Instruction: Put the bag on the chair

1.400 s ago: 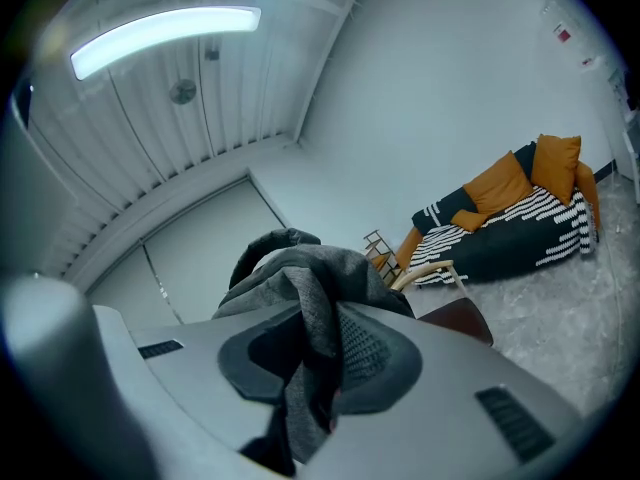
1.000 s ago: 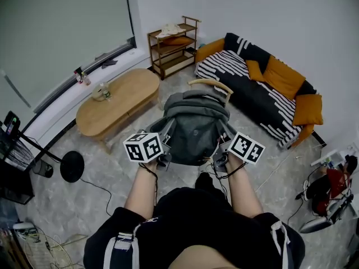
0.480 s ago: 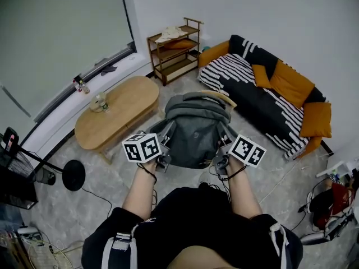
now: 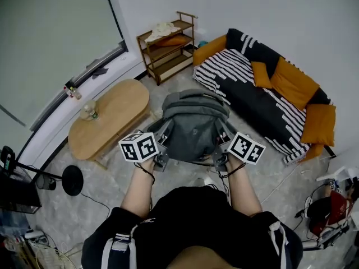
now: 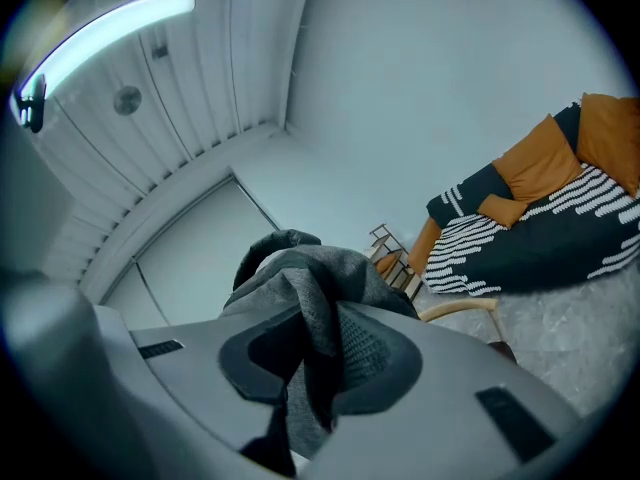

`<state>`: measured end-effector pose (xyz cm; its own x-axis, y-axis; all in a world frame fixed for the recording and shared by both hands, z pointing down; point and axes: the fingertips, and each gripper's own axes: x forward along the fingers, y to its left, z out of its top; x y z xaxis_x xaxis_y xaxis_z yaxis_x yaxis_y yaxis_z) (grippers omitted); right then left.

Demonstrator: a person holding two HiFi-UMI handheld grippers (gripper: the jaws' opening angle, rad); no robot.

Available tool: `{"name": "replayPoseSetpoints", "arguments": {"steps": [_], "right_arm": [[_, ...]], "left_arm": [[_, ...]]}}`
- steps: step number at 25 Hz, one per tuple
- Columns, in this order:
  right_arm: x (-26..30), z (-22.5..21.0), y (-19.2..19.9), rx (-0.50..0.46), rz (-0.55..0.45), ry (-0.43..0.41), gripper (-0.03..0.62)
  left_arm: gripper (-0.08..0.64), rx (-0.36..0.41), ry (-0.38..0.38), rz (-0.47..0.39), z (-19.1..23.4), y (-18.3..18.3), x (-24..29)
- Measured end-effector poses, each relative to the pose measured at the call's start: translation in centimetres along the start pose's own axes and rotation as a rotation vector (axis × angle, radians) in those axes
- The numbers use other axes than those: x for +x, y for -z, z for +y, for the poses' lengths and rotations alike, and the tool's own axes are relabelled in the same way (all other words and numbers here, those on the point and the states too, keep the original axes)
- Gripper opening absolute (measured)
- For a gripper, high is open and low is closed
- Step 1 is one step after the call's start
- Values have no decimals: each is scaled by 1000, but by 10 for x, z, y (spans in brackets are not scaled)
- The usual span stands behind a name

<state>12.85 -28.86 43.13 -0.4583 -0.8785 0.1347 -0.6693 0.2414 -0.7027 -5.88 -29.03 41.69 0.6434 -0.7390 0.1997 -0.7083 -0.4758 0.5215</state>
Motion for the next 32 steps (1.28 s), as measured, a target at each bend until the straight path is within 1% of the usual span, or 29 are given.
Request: {"name": "replayPoseSetpoints", "arguments": {"steps": [3, 6, 10, 15, 18, 20, 25, 32], "right_arm": [[22, -28, -29, -1, 14, 4, 83], [37, -46, -47, -2, 26, 2, 83], [53, -65, -57, 4, 37, 5, 84], [71, -86, -50, 29, 52, 49, 84], [86, -93, -41, 48, 59, 87, 84], [94, -101, -37, 61, 60, 111, 84], [108, -122, -26, 80, 54, 181, 84], [126, -153, 0, 123, 32, 240, 84]], "left_arm": [[104, -19, -6, 18, 1, -7, 44], [104, -25, -13, 27, 3, -10, 72], [106, -36, -20, 39, 12, -10, 99], [106, -52, -12, 86, 30, -4, 118], [106, -88, 5, 119, 49, -2, 127], [106, -97, 17, 144, 59, 0, 137], [107, -99, 54, 228, 80, 9, 161], [106, -113, 108, 352, 113, 36, 184]]}}
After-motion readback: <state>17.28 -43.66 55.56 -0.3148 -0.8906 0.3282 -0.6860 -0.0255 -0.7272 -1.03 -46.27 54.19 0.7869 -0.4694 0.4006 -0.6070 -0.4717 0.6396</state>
